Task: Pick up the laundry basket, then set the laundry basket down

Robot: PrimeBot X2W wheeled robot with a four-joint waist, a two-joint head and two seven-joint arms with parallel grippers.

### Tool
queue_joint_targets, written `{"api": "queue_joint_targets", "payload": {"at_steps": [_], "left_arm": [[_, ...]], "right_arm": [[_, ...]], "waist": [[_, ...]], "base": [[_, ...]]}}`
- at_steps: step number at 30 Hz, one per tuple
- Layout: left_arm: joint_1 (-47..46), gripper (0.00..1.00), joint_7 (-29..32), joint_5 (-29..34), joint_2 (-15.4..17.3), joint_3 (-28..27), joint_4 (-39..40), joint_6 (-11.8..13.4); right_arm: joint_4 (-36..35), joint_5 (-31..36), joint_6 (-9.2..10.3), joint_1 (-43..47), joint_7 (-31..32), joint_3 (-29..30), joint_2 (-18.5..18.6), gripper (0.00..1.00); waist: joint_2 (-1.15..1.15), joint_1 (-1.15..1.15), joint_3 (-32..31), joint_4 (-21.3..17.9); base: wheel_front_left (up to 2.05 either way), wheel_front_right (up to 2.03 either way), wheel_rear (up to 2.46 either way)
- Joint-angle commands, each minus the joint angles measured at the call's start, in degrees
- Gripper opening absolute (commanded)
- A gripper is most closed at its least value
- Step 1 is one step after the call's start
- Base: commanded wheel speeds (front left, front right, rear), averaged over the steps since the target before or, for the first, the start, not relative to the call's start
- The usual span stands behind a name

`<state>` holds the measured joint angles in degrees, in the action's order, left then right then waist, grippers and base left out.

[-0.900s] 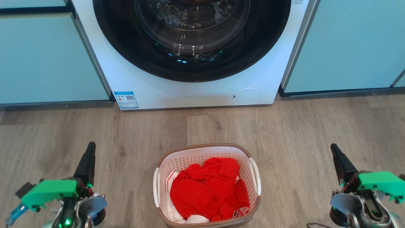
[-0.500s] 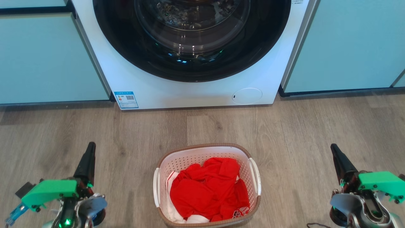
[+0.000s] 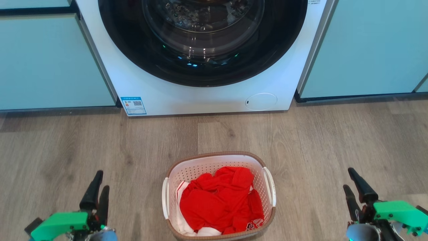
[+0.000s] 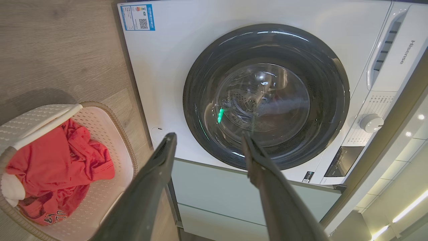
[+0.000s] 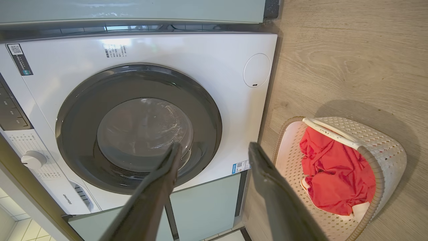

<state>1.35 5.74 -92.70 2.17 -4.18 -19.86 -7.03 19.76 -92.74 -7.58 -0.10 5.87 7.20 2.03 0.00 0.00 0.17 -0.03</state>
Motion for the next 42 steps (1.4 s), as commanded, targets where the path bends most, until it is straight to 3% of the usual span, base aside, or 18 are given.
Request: {"api": "queue_joint_targets", "payload": {"at_steps": [1,23,42], "left_arm": [[-3.02,1.00,-0.45,0.27,0.38,-0.02,2.09,-0.03],[-4.09,1.00,-4.15,3.56,0.44,-1.62,4.79,-0.11],[-6.16,1.00,-7.34,13.58,0.49,-4.89,11.12,-0.17]], "right_arm": [[-2.18,0.43,0.00,-2.43,-0.58,-0.21,0.21,1.00],[-4.69,8.59,0.02,-4.16,-4.28,0.24,0.33,1.00],[-14.32,29.50,0.03,-7.35,-7.48,-2.31,0.43,1.00]], "waist": [[0.00,0.00,-0.02,-0.01],[0.00,0.00,-0.40,0.03],[0.00,0.00,-0.34,0.67]], "base": [[0.00,0.00,0.00],[0.00,0.00,0.00],[0.00,0.00,0.00]]}}
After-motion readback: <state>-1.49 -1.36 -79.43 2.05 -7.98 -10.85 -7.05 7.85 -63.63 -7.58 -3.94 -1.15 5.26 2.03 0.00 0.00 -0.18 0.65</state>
